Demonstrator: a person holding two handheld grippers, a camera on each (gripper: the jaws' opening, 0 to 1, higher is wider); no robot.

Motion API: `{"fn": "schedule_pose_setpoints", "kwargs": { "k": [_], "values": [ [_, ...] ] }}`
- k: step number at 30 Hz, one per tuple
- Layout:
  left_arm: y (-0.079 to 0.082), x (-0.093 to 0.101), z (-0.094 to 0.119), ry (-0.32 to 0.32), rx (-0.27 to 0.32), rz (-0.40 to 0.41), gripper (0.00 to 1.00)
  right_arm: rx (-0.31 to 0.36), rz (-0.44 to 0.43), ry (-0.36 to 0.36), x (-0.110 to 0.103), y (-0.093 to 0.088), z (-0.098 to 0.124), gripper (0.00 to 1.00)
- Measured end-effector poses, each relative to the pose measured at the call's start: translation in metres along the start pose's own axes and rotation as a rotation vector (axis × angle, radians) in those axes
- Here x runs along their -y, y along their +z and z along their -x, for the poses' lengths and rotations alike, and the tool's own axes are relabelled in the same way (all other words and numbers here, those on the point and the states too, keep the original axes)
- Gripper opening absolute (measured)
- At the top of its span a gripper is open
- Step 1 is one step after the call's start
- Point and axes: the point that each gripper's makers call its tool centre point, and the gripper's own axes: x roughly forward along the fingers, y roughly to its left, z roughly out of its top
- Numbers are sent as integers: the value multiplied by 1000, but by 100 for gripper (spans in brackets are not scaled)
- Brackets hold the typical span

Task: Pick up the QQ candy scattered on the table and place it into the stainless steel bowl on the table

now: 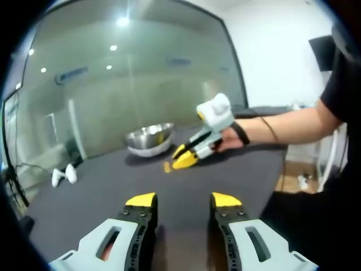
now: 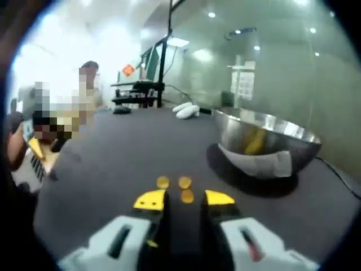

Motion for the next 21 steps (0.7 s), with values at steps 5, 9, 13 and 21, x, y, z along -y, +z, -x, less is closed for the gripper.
{"fn": "schedule_pose_setpoints", "kwargs": {
  "k": [5, 9, 13, 21],
  "values": [
    [-1, -1, 0, 8, -9, -3, 39, 11, -33, 19, -1, 0, -5, 17],
    [-2, -2, -1, 10, -14, -4, 38, 10, -30, 17, -1, 1, -5, 10],
    [-2, -2, -2, 8, -15, -4, 38, 11, -20, 19, -1, 1, -5, 9],
    [-3, -1, -4, 3, -19, -6, 38, 21, -32, 18, 1, 2, -5, 9]
  ]
}}
